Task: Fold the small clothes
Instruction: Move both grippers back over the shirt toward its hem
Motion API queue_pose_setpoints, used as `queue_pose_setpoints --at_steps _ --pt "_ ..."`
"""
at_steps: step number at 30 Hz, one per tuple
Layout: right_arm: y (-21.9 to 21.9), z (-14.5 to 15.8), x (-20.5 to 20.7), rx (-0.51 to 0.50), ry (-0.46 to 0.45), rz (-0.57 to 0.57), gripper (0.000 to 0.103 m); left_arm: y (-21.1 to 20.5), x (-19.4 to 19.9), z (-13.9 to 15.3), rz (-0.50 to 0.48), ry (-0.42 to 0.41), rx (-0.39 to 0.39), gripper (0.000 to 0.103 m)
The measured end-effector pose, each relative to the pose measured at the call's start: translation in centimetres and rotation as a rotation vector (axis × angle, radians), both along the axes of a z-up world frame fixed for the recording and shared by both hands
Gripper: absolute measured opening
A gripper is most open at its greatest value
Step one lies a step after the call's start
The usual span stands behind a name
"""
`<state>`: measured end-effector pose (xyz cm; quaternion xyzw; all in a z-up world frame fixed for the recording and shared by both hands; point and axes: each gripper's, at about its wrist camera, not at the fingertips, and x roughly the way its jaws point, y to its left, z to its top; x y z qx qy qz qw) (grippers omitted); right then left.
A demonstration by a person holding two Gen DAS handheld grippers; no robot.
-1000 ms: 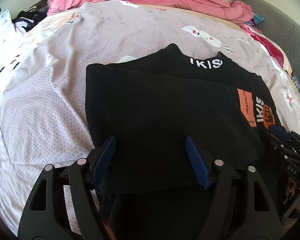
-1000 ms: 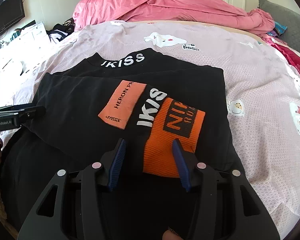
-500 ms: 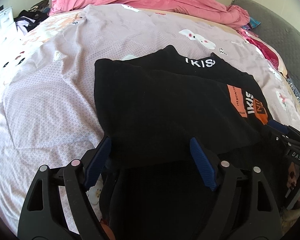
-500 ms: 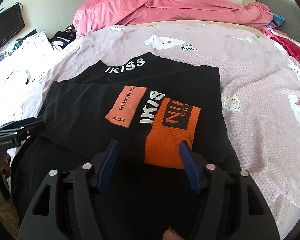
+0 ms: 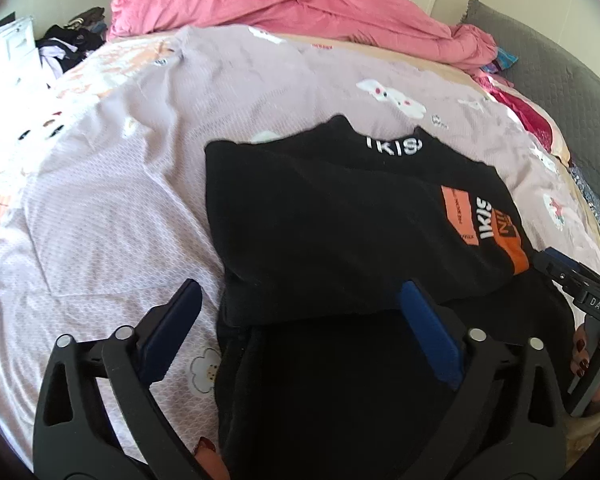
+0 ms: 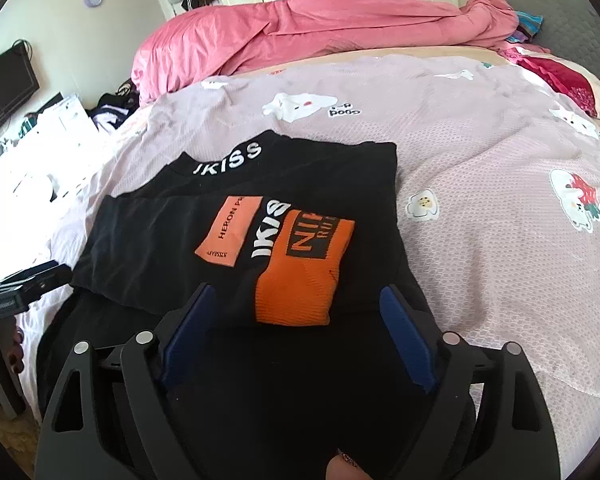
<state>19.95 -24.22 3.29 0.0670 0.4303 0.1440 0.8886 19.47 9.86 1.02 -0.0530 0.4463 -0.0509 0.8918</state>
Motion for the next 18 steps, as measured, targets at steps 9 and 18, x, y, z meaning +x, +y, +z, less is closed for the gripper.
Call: queue_pose_setpoints --at_steps 9,18 --pt "-0.4 0.9 -0.3 0.024 -0.021 -0.005 0.087 1.1 -0.8 1.5 0.035 -0.043 -0.019 0.093" --pt "-0.9 1.6 -1.3 0.038 -0.043 -0.006 0.089 2.6 -2.3 2.6 0.072 -0.081 -0.041 0.093"
